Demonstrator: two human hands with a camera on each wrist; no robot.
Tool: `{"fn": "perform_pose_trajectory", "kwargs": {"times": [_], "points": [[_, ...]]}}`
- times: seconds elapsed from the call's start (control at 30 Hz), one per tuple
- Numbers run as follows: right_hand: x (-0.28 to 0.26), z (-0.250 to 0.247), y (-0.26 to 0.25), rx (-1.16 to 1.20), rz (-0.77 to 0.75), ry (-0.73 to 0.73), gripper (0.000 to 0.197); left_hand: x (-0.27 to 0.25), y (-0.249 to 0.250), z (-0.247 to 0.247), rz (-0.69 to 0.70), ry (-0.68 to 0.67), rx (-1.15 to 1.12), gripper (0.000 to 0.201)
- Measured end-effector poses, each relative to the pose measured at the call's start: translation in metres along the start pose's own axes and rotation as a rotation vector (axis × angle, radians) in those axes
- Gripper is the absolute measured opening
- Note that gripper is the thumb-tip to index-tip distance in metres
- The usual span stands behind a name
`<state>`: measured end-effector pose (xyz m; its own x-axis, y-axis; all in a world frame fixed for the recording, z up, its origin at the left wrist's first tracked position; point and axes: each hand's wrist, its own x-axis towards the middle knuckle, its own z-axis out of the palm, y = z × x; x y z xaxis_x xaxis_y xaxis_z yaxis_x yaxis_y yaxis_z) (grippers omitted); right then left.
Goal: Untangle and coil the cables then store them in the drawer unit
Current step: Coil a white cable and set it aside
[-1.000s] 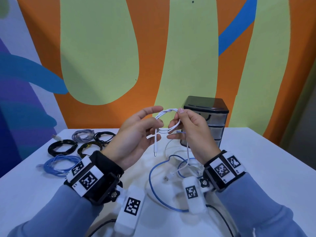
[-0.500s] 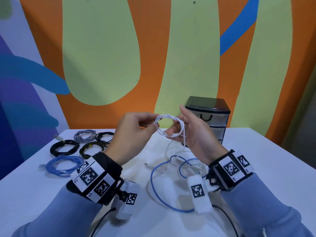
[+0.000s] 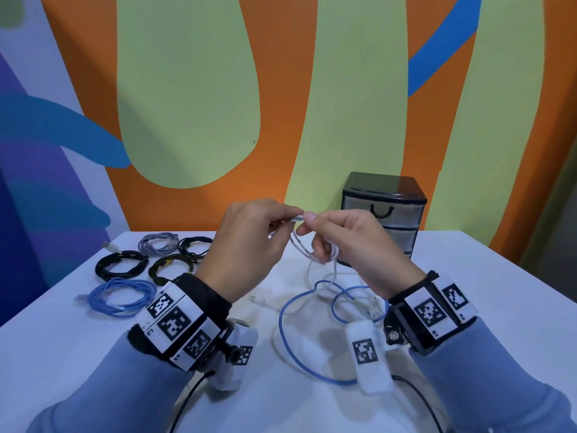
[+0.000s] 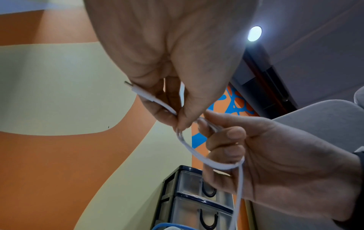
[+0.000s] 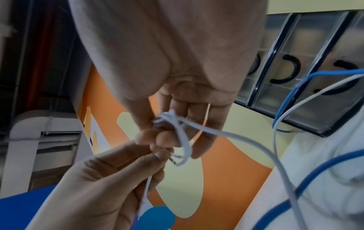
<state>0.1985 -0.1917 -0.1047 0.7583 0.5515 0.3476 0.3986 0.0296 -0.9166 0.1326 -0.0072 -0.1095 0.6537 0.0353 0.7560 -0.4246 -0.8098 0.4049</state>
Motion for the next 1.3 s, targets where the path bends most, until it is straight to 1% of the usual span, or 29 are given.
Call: {"fn": "perform_pose_trajectory", "kwargs": {"times": [0.07,0.13,0.23,0.3,0.37,0.43,0.47,0.53,0.57,0.63,0.7,0.73,0.77,0.83,0.93,1.0,1.07,1.13,1.17,1.23,1.3], "points": [[0.001,-0.001,0.003,0.010,-0.013,0.012,0.033,0.002,-0.004,-0.002,0.004,0.030,-0.007,0.018],[0.003,-0.001,0.004,0.105,0.001,0.017,0.031,0.004,-0.006,-0.003,0.039,0.068,0.006,0.015],[0.004,0.003,0.004,0.277,0.036,0.029,0.029,0.004,-0.005,-0.002,0.113,0.126,0.138,0.016],[0.005,0.005,0.003,0.348,0.047,0.047,0.028,0.005,-0.006,-0.002,0.102,0.158,0.256,0.016],[0.005,0.006,0.002,0.406,0.051,0.056,0.027,0.005,-0.005,-0.002,0.105,0.180,0.304,0.015],[0.005,0.009,0.001,0.457,0.043,0.046,0.026,0.005,-0.005,-0.004,0.099,0.188,0.251,0.010],[0.005,0.011,0.002,0.480,0.038,0.037,0.026,0.005,-0.005,-0.005,0.059,0.180,0.206,0.009],[0.006,0.014,0.003,0.508,0.031,0.024,0.025,0.003,-0.002,-0.005,-0.093,0.124,0.054,0.010],[0.006,0.016,0.004,0.515,0.026,0.024,0.024,0.002,0.002,-0.005,-0.192,0.093,-0.073,0.012],[0.006,0.017,0.006,0.521,0.020,0.038,0.024,0.003,0.010,-0.004,-0.373,0.053,-0.423,0.021],[0.007,0.016,0.007,0.518,0.019,0.054,0.024,0.004,0.018,-0.004,-0.487,0.015,-0.713,0.025],[0.008,0.015,0.008,0.515,0.019,0.061,0.024,0.004,0.020,-0.004,-0.509,-0.002,-0.776,0.023],[0.008,0.015,0.009,0.512,0.017,0.067,0.024,0.004,0.021,-0.004,-0.516,-0.014,-0.796,0.022],[0.009,0.014,0.012,0.501,0.020,0.076,0.024,0.001,0.019,-0.002,-0.514,-0.019,-0.780,0.030],[0.010,0.013,0.014,0.459,0.045,0.085,0.023,0.000,0.015,0.000,-0.569,-0.005,-0.772,0.034],[0.010,0.011,0.015,0.446,0.060,0.087,0.023,0.000,0.017,0.000,-0.620,-0.040,-0.836,0.035],[0.010,0.008,0.014,0.452,0.067,0.086,0.024,0.001,0.019,0.001,-0.657,-0.075,-0.949,0.036],[0.011,0.005,0.013,0.464,0.068,0.081,0.025,0.001,0.020,0.003,-0.672,-0.097,-1.037,0.035],[0.011,0.004,0.012,0.480,0.069,0.074,0.025,0.001,0.020,0.004,-0.663,-0.100,-1.031,0.036],[0.010,0.002,0.010,0.530,0.069,0.056,0.026,0.003,0.021,0.004,-0.593,-0.089,-0.870,0.039],[0.010,0.003,0.009,0.561,0.062,0.045,0.026,0.003,0.021,0.003,-0.477,-0.064,-0.658,0.044]]}}
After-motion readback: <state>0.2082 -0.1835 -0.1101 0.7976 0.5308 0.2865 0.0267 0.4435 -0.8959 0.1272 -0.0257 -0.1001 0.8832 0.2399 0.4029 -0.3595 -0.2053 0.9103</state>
